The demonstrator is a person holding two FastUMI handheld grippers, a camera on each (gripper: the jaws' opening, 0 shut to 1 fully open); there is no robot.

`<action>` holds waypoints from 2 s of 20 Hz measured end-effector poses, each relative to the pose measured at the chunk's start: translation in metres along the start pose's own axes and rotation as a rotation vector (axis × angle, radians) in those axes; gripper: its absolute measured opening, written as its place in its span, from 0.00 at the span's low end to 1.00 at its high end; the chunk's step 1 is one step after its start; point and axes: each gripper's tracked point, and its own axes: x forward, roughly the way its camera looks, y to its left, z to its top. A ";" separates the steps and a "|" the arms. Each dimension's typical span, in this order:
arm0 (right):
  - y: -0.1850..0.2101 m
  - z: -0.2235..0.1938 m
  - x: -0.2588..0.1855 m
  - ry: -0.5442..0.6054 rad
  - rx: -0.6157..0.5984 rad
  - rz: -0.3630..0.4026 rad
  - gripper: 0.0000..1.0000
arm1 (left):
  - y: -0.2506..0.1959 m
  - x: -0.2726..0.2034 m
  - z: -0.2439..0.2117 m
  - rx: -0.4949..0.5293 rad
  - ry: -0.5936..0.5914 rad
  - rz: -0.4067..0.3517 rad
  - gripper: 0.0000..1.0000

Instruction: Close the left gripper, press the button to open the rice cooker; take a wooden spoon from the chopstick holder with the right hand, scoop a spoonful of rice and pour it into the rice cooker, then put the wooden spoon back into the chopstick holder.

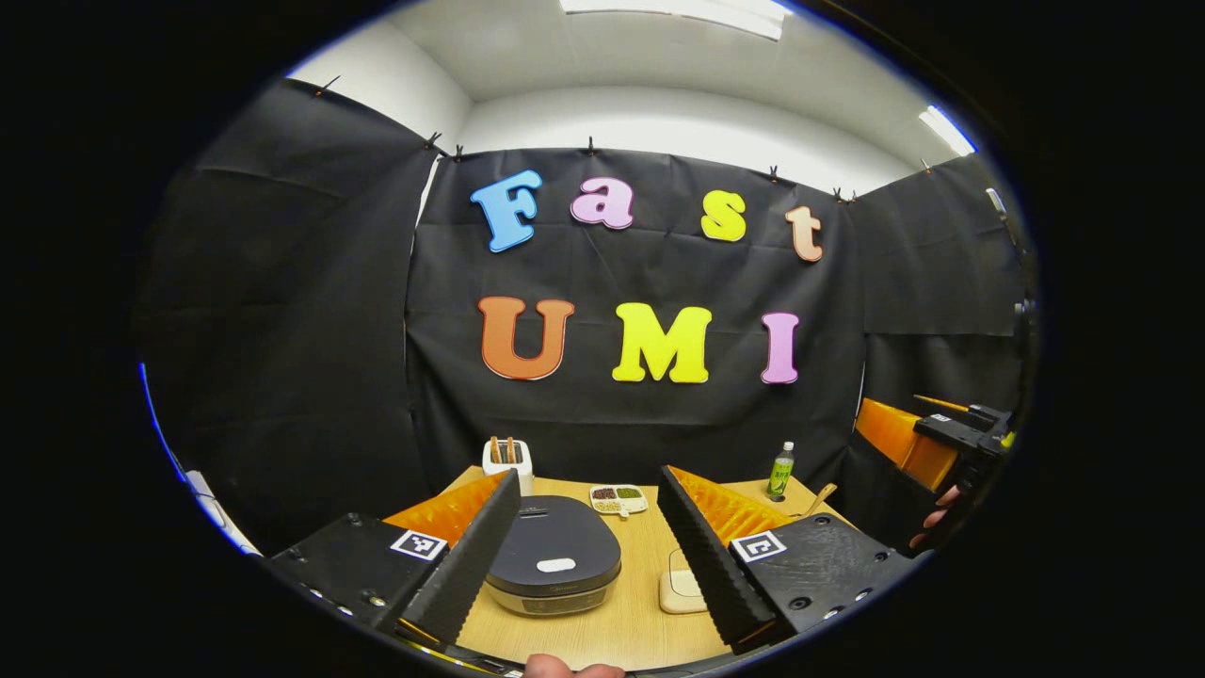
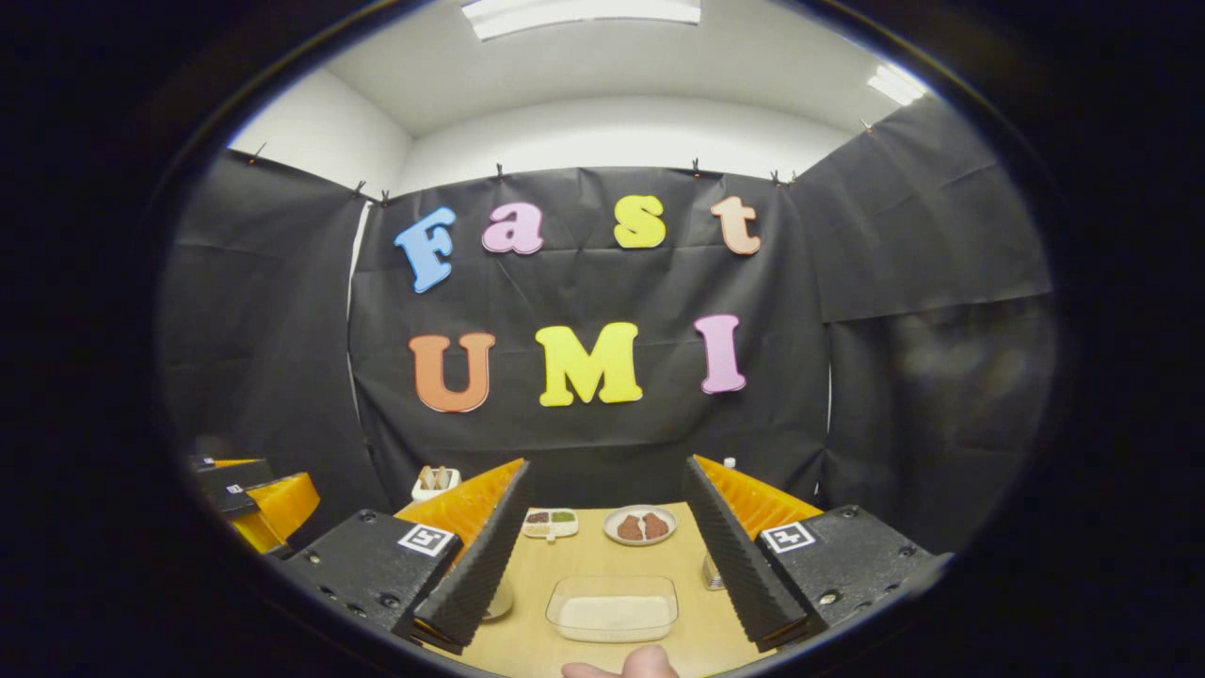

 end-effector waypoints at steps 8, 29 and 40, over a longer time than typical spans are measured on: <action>-0.010 -0.021 0.022 0.043 -0.015 0.024 1.00 | -0.004 0.008 -0.037 -0.031 0.130 0.016 0.95; -0.065 -0.096 0.173 0.168 -0.048 0.110 1.00 | 0.024 0.107 -0.198 -0.196 0.718 0.169 0.15; -0.065 -0.117 0.197 0.206 -0.047 0.112 1.00 | 0.044 0.130 -0.237 -0.212 0.804 0.158 0.00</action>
